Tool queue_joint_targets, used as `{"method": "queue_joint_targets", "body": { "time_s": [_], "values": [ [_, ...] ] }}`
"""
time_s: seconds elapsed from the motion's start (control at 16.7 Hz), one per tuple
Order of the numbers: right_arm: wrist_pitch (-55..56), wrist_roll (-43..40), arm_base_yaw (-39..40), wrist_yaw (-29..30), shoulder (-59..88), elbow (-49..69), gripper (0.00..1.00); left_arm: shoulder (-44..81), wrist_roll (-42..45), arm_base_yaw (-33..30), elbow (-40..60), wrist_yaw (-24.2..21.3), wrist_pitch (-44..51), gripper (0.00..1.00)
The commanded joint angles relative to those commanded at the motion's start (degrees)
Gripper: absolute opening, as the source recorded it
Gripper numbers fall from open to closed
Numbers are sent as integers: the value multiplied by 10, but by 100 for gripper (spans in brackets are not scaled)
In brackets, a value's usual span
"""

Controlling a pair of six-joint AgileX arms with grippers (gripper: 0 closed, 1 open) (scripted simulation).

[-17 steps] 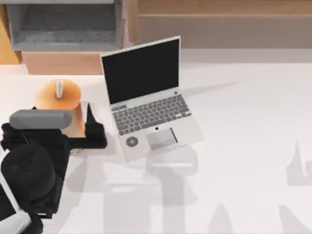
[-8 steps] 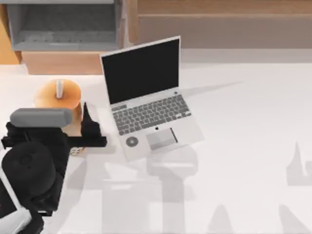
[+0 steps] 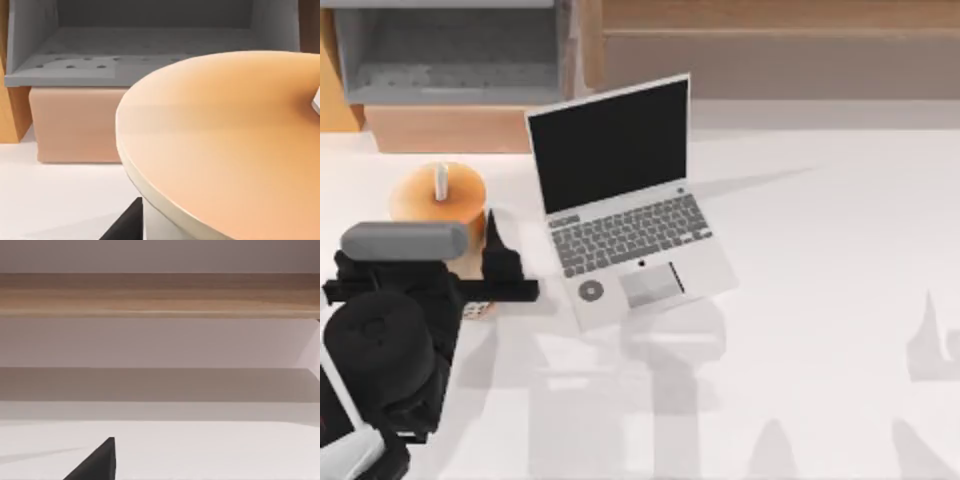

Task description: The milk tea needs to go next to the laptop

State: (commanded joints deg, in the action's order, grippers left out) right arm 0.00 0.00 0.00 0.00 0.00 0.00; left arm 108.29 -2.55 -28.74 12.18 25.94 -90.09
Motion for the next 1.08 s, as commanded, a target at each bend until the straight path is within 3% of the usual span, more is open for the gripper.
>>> {"method": "queue_joint_targets", "body": {
  "time_s": [0.12,1.08],
  "values": [
    [0,0,0,0,0,0,100,0,0,0,0,0,0,0],
    [0,0,0,0,0,0,100,-47,1,0,0,1,48,0]
  ]
}}
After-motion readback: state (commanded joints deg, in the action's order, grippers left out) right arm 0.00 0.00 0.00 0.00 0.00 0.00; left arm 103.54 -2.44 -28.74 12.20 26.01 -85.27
